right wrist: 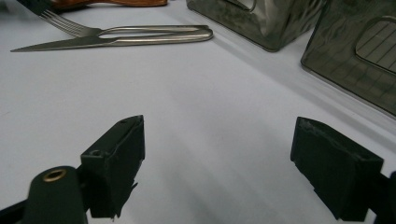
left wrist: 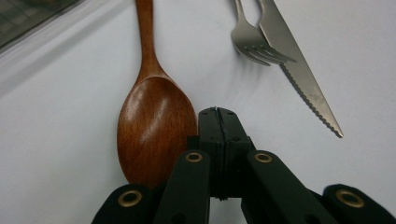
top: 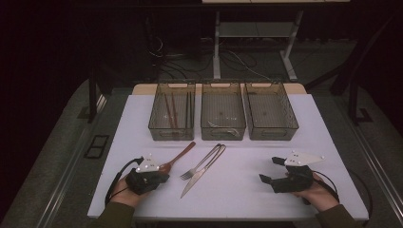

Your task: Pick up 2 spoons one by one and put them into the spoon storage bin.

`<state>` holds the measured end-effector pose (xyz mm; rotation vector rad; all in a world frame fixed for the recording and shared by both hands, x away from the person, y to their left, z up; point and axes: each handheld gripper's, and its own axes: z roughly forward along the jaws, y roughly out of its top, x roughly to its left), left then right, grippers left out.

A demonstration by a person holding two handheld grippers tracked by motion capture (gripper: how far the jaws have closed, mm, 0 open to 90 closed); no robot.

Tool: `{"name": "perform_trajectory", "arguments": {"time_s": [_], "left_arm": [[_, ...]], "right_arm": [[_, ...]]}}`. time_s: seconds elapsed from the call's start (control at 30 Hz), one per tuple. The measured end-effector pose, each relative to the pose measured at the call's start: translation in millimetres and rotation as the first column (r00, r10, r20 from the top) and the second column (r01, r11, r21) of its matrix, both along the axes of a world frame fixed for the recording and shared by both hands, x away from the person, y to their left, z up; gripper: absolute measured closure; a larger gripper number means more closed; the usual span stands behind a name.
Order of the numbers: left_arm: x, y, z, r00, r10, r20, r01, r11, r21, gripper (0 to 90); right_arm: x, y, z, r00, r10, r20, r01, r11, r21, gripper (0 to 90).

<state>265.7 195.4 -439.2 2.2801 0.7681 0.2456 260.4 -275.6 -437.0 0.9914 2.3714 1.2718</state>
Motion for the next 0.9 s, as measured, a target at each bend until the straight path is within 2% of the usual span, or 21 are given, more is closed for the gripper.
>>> {"name": "perform_trajectory", "arguments": {"time_s": [0.23,0.43,0.6,0.77,0.9], "left_arm": [[-1.5,0.1,5.5,1.0,-0.006,0.007,0.007,0.998,-0.063,88.8],[-1.2,-0.3,14.3,0.999,0.031,0.031,-0.027,0.9925,-0.119,82.4],[8.4,7.1,15.9,0.9978,0.054,0.038,-0.05,0.9933,-0.105,73.2],[18.2,19.0,11.9,0.9941,0.104,0.031,-0.099,0.9866,-0.129,60.5],[23.8,24.8,4.8,0.9923,0.123,0.014,-0.12,0.9855,-0.12,50.0]], "right_arm": [[0.2,-1.2,0.5,1.0,-0.004,0.007,0.004,1.0,0.0,17.8],[-1.1,0.9,1.2,1.0,0.001,0.006,-0.001,1.0,0.0,17.8],[-0.5,0.3,1.2,1.0,-0.004,0.008,0.004,1.0,0.002,17.8],[-0.6,0.5,1.3,0.9999,-0.006,0.01,0.006,1.0,-0.001,17.8],[-0.5,2.0,1.0,0.9999,-0.003,0.01,0.003,1.0,-0.004,17.8]]}}
